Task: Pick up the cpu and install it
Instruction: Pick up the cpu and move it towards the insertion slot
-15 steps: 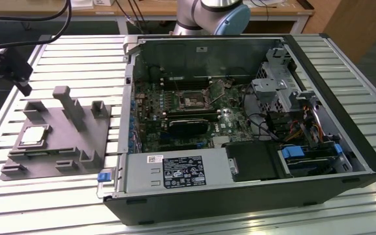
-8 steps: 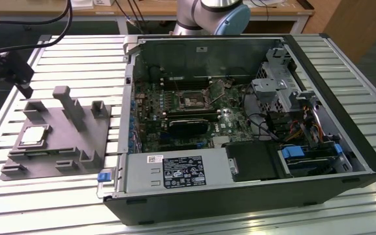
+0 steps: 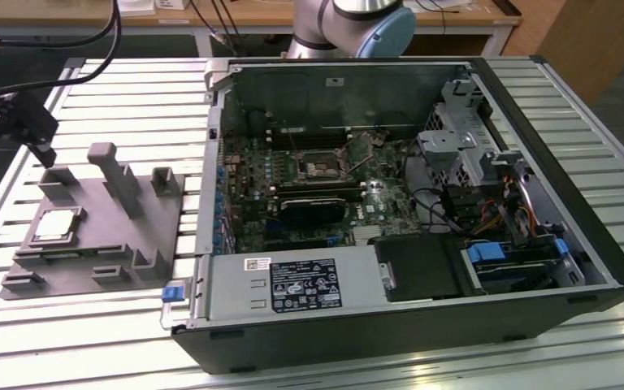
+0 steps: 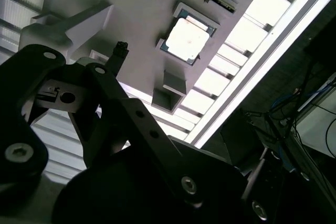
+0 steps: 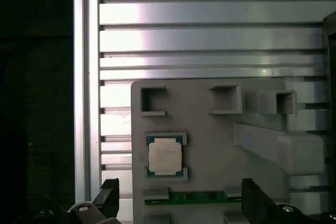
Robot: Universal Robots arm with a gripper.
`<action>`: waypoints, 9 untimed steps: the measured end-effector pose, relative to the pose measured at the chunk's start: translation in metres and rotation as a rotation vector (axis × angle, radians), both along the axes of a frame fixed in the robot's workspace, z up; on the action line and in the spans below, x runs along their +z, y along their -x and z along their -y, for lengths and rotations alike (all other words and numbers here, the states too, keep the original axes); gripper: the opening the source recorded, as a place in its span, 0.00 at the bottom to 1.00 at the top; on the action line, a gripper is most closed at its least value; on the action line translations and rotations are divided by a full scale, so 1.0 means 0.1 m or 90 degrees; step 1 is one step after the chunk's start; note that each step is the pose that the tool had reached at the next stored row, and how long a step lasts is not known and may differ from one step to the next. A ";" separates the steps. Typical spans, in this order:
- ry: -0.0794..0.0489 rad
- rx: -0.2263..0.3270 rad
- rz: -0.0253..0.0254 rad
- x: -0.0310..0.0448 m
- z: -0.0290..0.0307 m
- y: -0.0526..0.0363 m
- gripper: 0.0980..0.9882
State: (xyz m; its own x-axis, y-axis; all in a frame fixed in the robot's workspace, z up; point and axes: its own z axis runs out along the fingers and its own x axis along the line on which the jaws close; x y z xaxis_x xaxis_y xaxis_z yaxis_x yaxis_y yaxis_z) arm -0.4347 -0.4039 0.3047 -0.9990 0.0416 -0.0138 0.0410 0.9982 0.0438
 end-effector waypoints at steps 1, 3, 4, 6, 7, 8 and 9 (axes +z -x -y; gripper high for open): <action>0.000 0.000 -0.0027 -0.010 0.003 0.000 1.00; -0.001 0.000 -0.0100 -0.025 0.007 0.000 1.00; -0.001 0.000 -0.0136 -0.034 0.011 0.000 1.00; -0.001 0.000 -0.0165 -0.065 0.016 0.001 1.00; -0.001 0.000 -0.0165 -0.081 0.018 0.001 1.00; -0.001 0.000 -0.0165 -0.097 0.020 0.001 1.00; -0.001 0.000 -0.0165 -0.113 0.022 0.000 1.00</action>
